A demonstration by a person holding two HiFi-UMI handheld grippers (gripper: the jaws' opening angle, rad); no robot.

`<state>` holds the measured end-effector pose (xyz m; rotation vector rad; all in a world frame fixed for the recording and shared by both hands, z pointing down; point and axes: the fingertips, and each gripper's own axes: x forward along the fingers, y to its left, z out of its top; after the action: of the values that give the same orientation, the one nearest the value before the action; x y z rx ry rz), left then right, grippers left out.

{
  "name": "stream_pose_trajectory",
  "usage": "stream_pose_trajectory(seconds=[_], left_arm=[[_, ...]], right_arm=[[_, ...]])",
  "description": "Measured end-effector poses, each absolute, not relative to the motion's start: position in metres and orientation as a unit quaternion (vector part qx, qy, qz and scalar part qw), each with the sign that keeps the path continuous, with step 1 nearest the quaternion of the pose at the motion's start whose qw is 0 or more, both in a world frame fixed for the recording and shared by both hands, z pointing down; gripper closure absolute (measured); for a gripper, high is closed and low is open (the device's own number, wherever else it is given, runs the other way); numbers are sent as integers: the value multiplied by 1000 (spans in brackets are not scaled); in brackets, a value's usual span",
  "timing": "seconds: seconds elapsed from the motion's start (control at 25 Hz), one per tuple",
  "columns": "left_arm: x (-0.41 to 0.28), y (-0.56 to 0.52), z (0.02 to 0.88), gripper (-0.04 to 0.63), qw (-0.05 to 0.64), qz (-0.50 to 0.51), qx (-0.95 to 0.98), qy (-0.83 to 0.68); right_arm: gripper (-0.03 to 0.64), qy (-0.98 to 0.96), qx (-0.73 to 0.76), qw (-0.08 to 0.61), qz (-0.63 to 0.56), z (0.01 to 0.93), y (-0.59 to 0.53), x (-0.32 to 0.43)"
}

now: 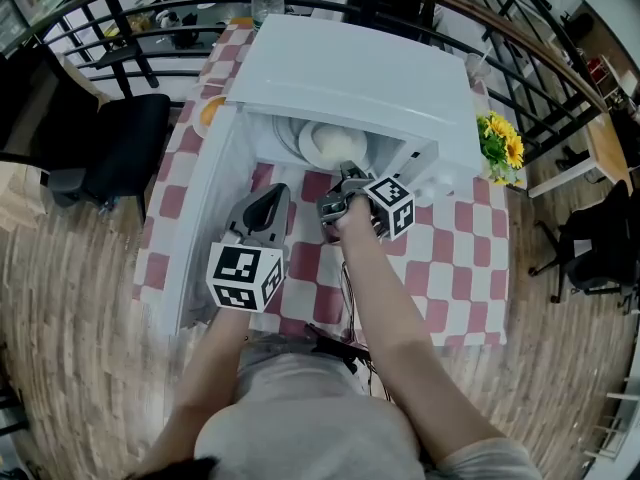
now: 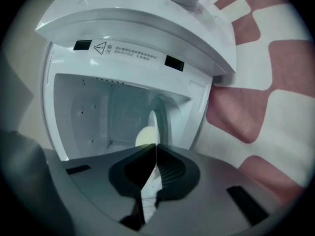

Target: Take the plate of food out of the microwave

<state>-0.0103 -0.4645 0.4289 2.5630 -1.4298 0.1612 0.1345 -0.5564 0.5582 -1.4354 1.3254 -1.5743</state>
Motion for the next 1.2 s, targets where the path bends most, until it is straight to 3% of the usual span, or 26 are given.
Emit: stream_pose_trajectory(seconds=[1.2], left_arm=[[9, -454, 429, 592, 100, 49, 873, -475]], right_arm=[[586, 546, -462, 394, -576, 539, -498, 152]])
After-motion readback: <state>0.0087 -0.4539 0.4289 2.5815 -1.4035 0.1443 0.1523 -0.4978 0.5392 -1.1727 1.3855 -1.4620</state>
